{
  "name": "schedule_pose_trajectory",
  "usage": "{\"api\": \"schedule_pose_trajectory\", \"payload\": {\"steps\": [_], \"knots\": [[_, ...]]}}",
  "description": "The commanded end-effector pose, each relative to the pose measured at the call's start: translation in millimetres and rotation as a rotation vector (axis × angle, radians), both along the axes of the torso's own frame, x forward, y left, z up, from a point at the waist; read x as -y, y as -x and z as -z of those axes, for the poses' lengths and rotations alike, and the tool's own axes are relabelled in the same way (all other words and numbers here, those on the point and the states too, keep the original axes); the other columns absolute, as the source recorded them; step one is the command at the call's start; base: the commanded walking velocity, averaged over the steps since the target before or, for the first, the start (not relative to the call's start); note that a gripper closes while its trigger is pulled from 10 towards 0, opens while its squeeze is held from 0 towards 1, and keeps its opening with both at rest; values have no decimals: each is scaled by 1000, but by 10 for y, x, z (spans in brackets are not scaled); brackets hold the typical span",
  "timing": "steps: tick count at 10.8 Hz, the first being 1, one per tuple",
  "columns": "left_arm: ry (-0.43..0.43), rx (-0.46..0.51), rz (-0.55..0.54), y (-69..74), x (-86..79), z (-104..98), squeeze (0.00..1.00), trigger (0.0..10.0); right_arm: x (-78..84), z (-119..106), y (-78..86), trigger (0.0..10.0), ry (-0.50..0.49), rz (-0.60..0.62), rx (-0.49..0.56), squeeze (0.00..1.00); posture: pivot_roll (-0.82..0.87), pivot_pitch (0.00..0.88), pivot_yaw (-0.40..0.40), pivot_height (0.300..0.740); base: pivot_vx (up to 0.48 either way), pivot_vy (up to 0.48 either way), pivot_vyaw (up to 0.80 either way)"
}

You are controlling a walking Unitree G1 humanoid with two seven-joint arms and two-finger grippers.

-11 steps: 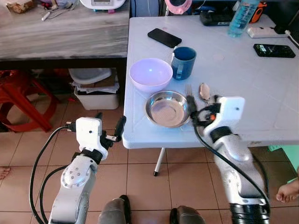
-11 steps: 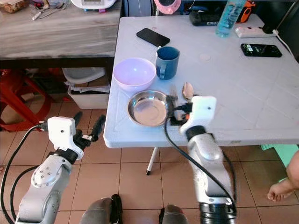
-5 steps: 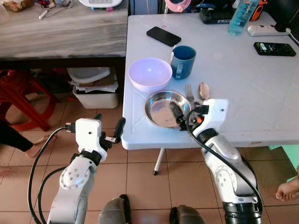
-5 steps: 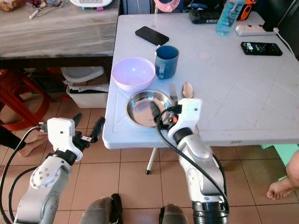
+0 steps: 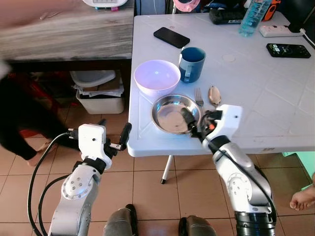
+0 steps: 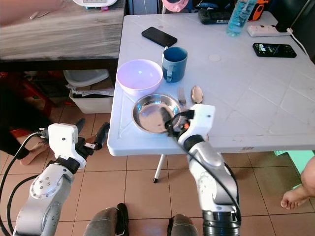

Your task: Setting the table

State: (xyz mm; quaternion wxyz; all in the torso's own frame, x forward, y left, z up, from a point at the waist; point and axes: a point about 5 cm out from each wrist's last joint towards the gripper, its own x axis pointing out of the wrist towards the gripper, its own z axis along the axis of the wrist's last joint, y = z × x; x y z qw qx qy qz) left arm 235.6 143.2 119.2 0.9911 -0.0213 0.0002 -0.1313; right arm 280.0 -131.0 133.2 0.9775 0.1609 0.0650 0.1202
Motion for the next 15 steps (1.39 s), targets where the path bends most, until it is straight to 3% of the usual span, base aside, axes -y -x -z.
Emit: {"api": "schedule_pose_trajectory", "payload": {"steps": [1,9,11,13,15], "knots": [[-13,1,15,30,-9,-22,0,10000,-16,8,-14,10000,-10,-9,-14,0,-20,161,42,740,0,0,0],[-32,-6,15,58,-65,-51,0,10000,-192,62,-49,10000,-112,-69,-98,0,6,177,49,740,0,0,0],[-30,-5,11,62,-69,-63,0,10000,-189,104,-59,0,-124,-66,-145,0,9,180,49,740,0,0,0],[-31,-17,21,102,-60,-39,0,10000,-174,199,-45,235,-79,-60,-217,0,10,175,48,740,0,0,0],[-29,-24,30,104,-48,-31,0,10000,-103,325,-57,1137,-20,-46,-311,0,11,174,48,740,0,0,0]]}}
